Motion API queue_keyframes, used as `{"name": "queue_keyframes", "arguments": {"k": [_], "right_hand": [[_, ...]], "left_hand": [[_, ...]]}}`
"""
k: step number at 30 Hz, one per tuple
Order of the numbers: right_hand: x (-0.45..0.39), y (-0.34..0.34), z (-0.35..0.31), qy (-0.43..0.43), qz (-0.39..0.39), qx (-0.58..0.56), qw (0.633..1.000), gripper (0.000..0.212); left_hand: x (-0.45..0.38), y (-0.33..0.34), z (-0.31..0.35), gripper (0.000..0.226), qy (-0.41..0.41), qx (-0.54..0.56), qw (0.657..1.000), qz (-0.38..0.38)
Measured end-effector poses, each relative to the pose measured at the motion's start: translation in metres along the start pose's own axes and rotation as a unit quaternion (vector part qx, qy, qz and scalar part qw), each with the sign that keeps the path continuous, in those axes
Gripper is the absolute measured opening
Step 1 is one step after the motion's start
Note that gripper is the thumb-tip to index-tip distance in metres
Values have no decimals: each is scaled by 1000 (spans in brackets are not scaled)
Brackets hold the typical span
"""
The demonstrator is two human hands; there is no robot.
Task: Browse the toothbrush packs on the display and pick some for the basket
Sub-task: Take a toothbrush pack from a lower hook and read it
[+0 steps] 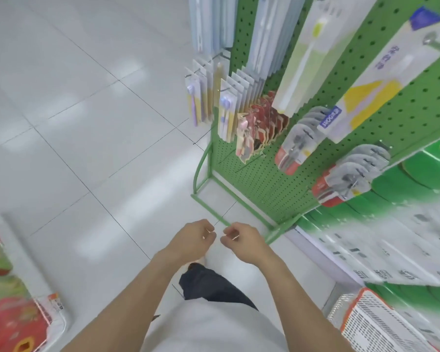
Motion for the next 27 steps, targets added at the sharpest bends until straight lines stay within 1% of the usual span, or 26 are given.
{"name": "queue_keyframes", "arguments": {"k": [4, 8, 12, 17, 18, 19, 20, 22, 23, 25, 27], "right_hand": [[-39, -18, -56, -18, 34, -1, 999, 27], [-67, -36, -99, -28, 74, -24, 997, 28], [-99, -45, -133, -22, 119, -55, 991, 28], [-142, -46, -182, -15, 193, -103, 976, 24], [-149, -45, -192, -14, 218, -123, 968, 22], [-154, -45, -203, -20, 259, -139, 956, 20], [-159, -45, -214, -30, 316, -145, 937, 17], [-167, -47, -238, -54, 433, -145, 888, 19], [-171, -47, -252, -65, 471, -147, 868, 22], [-185, -51, -277, -84, 502, -151, 847, 26], [-200, -58, -296, -87, 513, -145, 842, 34]], "left_hand": [[-40, -66, 9, 31, 29, -8, 999, 21], [-77, -118, 21, 28, 62, 25, 997, 33], [-115, -158, 31, 19, 103, 53, 993, 40], [-156, -216, 30, 11, 152, 29, 988, 27], [-164, -229, 30, 10, 158, 28, 987, 28], [-173, -241, 29, 11, 161, 28, 986, 29], [-182, -251, 27, 11, 163, 29, 986, 30], [-201, -269, 24, 12, 178, 41, 983, 31], [-209, -276, 23, 12, 185, 54, 981, 34], [-225, -292, 22, 17, 194, 79, 977, 48], [-239, -307, 28, 25, 210, 99, 971, 63]]}}
Point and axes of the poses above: each hand's wrist, its own x-axis away from the middle knuckle, its own y-axis out of the palm, z = x × y, the point moved 4 cm from there along -x, towards the middle knuckle, and after that the axes turned 4 degrees about z, right-handed, at the moved point
